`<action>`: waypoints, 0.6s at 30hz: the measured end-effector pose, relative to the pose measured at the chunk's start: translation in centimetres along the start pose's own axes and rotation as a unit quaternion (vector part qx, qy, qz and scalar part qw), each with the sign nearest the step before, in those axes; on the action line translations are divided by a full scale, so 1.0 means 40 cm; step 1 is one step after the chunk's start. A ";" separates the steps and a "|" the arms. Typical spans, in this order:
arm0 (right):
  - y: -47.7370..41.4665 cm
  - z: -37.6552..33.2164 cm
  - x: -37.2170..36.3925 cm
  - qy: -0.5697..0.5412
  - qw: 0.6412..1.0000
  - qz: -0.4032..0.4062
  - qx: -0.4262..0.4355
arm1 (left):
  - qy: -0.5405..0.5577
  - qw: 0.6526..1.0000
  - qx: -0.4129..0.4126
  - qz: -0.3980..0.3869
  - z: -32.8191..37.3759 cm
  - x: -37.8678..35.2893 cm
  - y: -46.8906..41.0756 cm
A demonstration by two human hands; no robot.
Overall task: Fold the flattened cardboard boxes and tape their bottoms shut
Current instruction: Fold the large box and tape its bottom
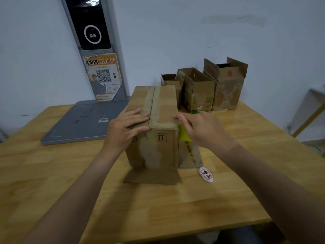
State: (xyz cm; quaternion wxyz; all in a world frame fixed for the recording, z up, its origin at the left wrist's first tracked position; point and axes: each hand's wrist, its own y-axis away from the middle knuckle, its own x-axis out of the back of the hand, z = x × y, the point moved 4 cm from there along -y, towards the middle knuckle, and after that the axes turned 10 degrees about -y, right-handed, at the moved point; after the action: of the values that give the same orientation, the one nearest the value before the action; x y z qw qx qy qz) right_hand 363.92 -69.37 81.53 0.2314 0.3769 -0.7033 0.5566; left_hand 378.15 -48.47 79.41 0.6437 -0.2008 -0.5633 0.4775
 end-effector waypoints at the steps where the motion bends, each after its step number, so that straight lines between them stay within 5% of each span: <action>1: -0.002 0.001 -0.001 -0.005 1.000 -0.002 0.000 | 0.006 0.999 0.022 0.039 -0.005 -0.002 0.010; 6: -0.005 -0.008 -0.008 -0.018 1.000 0.007 0.003 | -0.005 0.973 0.172 0.153 -0.002 -0.031 0.068; 11: -0.003 -0.003 -0.014 0.009 1.000 0.004 0.007 | -0.076 0.968 0.232 0.061 0.022 -0.036 0.066; 15: -0.015 -0.010 -0.022 -0.019 1.000 -0.015 -0.002 | -0.315 0.937 0.147 -0.031 0.063 -0.015 0.036; 18: -0.020 -0.041 -0.027 -0.125 0.991 -0.037 0.026 | -0.313 0.944 0.025 -0.100 0.141 -0.064 0.020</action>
State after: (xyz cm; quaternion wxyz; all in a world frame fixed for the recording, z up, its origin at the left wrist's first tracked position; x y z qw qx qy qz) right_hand 365.05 -67.57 81.66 0.1524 0.4752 -0.6975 0.5143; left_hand 372.91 -51.83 79.00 0.4844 0.0321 -0.7411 0.4637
